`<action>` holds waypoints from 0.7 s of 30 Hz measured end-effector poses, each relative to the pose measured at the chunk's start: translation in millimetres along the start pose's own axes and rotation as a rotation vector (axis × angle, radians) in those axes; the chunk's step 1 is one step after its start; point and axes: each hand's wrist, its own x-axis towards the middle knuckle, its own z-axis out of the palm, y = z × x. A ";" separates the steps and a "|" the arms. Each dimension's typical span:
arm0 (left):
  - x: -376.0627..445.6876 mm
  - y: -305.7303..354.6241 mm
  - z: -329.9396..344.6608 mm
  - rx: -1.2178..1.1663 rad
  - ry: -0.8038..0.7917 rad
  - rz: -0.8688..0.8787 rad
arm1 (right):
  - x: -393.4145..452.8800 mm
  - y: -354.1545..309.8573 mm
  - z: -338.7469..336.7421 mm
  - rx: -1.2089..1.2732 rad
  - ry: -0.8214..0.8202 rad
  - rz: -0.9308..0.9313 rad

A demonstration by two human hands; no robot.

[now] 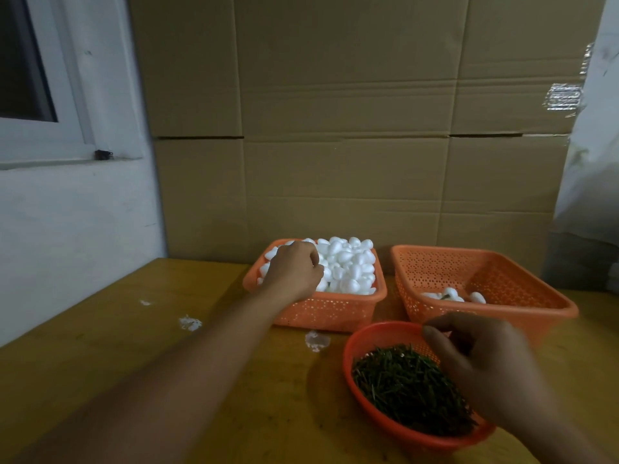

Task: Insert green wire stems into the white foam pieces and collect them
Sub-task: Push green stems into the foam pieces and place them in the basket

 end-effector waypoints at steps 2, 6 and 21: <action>13.4 -1.5 1.4 0.068 -0.066 -0.028 | -1.6 1.5 1.1 0.005 -0.010 -0.003; 36.2 2.8 10.7 0.234 -0.194 -0.011 | -2.5 5.8 2.9 0.012 0.001 -0.017; 49.6 7.6 36.2 0.388 -0.248 -0.236 | -5.2 5.4 3.8 -0.012 -0.017 -0.022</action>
